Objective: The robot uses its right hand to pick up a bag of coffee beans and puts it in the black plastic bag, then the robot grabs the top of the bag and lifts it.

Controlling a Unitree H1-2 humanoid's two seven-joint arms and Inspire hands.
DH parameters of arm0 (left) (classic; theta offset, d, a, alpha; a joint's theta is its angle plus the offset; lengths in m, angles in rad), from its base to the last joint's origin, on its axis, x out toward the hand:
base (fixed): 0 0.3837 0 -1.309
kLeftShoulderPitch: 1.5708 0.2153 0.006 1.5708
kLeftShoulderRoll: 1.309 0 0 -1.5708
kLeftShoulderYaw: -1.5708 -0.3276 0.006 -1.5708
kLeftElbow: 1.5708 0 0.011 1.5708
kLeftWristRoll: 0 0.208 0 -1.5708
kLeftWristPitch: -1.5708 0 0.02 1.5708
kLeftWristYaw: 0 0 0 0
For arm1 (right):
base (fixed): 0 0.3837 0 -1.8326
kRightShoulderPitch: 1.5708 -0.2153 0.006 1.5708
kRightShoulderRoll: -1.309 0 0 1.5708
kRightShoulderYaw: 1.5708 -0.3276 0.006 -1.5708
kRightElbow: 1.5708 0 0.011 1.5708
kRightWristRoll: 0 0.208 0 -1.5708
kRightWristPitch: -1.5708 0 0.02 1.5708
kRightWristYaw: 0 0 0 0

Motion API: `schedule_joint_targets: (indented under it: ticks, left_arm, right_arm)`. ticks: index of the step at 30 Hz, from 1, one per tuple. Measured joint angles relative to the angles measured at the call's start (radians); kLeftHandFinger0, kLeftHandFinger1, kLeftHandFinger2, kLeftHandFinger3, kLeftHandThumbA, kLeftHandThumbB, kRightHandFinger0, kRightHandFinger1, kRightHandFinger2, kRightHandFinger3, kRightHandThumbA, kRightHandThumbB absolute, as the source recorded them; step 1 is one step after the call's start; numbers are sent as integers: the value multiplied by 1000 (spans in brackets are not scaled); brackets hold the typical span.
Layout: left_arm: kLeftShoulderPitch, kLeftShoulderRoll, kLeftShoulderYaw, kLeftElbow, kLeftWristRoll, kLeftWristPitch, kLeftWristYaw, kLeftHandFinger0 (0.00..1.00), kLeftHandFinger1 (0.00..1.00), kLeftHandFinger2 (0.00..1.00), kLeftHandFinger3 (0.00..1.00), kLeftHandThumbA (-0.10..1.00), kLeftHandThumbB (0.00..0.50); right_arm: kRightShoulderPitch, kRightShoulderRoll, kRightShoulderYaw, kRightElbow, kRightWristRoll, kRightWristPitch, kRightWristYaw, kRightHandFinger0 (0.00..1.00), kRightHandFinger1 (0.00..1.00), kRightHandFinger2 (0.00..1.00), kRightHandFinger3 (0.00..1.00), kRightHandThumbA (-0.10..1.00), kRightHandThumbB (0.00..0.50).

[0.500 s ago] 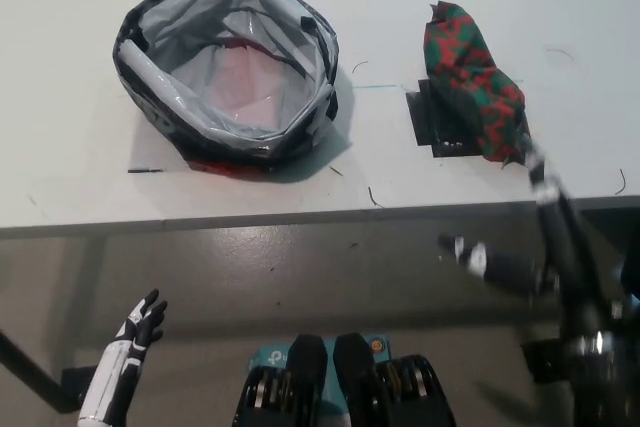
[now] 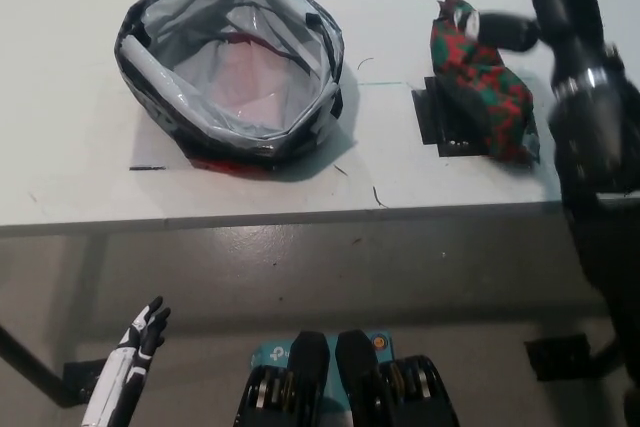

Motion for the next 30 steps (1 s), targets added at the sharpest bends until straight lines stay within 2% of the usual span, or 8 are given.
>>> schedule_joint_targets:
  ticks: [4, 10, 13, 17, 30]
  left_arm:
    - [0, 2, -4, -1, 7, -15, 0, 1000, 1000, 1000, 1000, 1000, 245]
    - [0, 10, -9, -14, 25, -52, 0, 1000, 1000, 1000, 1000, 1000, 249]
    - [0, 10, -11, -15, 29, -69, -1, 1000, 1000, 1000, 1000, 1000, 257]
    - [1, 10, -12, -23, 31, -77, -2, 1000, 1000, 1000, 1000, 1000, 249]
    - [0, 10, -12, -26, 42, -92, -3, 1000, 1000, 1000, 1000, 1000, 254]
  right_arm:
    - [-127, 2, 25, 221, -21, 73, 2, 1000, 1000, 1000, 1000, 960, 500]
    - [-276, 26, 36, 545, -21, 164, -14, 1000, 1000, 1000, 1000, 935, 500]
    - [-325, 50, 34, 677, -14, 185, -41, 1000, 1000, 1000, 1000, 993, 500]
    - [-366, 85, 34, 827, -6, 203, -75, 1000, 1000, 1000, 1000, 1000, 500]
    - [-369, 128, 13, 948, 70, 205, -124, 1000, 1000, 1000, 1000, 1000, 500]
